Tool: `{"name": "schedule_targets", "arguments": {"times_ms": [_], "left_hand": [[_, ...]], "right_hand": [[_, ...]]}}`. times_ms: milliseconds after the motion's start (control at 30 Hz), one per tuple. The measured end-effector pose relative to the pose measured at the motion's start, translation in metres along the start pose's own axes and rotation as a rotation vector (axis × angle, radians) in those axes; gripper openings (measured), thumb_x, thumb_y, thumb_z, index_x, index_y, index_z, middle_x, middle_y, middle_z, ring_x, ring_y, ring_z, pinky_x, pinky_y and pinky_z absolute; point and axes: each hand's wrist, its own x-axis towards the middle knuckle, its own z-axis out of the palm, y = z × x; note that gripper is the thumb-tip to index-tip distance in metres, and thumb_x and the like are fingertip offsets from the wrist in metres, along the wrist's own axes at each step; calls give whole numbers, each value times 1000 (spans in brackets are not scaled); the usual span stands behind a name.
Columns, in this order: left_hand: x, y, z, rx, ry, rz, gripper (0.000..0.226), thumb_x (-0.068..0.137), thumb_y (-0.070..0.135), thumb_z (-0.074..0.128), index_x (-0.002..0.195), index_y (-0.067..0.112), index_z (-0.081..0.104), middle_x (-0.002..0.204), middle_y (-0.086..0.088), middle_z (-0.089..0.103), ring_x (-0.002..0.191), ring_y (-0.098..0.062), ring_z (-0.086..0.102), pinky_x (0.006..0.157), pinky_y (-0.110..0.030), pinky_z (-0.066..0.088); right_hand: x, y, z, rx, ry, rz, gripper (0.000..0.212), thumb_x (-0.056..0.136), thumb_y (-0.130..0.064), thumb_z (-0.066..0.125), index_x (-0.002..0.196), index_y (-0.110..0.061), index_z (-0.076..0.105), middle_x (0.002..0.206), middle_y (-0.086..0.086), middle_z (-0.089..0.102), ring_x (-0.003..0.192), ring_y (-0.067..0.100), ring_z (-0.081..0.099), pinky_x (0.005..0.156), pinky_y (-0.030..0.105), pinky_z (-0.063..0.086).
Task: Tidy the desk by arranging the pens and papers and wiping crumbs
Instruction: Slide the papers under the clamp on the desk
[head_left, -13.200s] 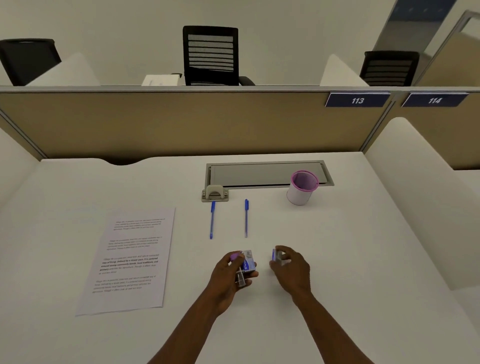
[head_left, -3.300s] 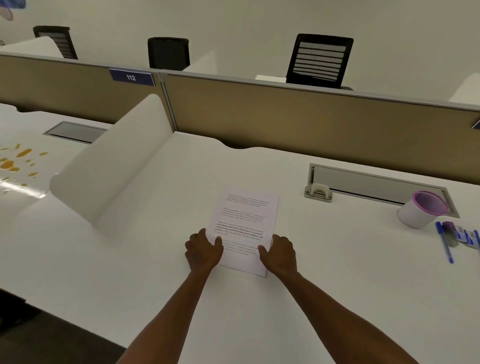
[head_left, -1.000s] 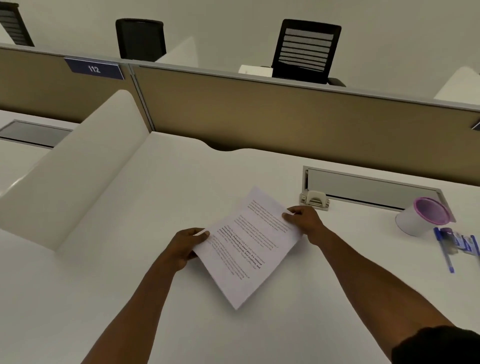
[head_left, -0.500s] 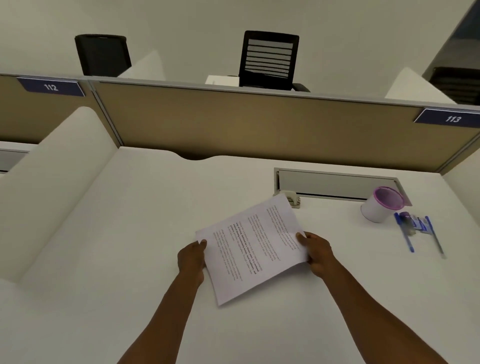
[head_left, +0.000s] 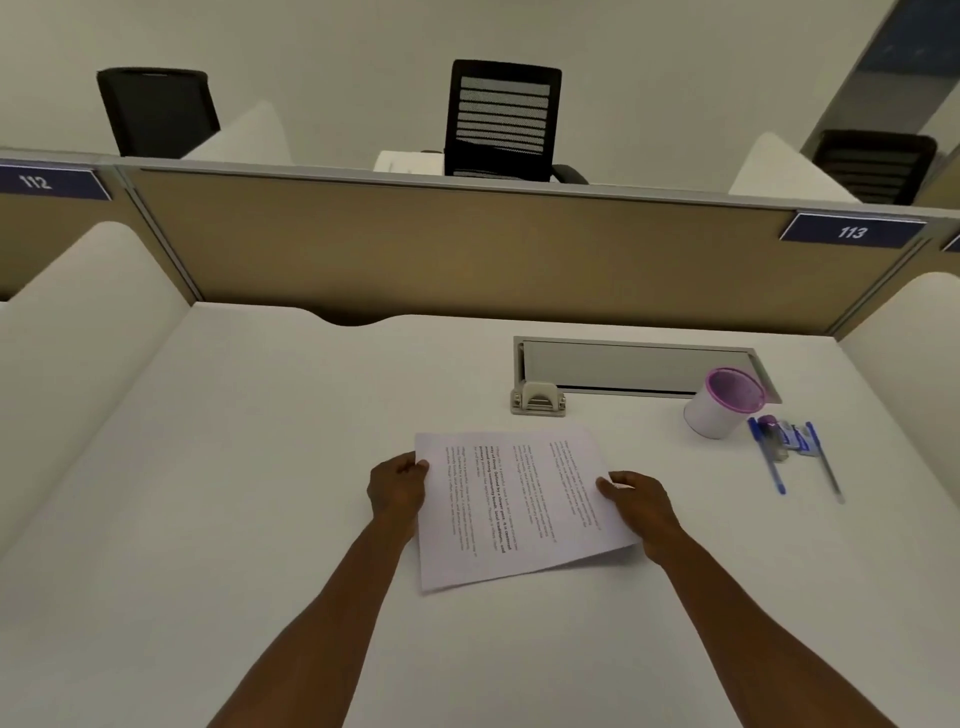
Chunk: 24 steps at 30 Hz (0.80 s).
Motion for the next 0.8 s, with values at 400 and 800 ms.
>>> {"name": "schedule_targets", "arguments": {"times_ms": [400,800], "left_hand": [[-5,3,30,59,169,22,28,98,12,55,123,6,67,121,-14,68,102,-26,63,87,-25,43],[9,26,50,56,81,65,21,98,14,53,93,13,73,90,-7,70,79,-22,62,74,-28,49]], "right_hand": [[6,3,-3,-33,145,-14,21,90,-28,63,102,-16,75,108,5,72,99,26,63,88,34,49],[24,-2,-19,279,79,82,12,85,-18,69,75,-24,73,92,6,73,87,32,70,86,52,56]]}}
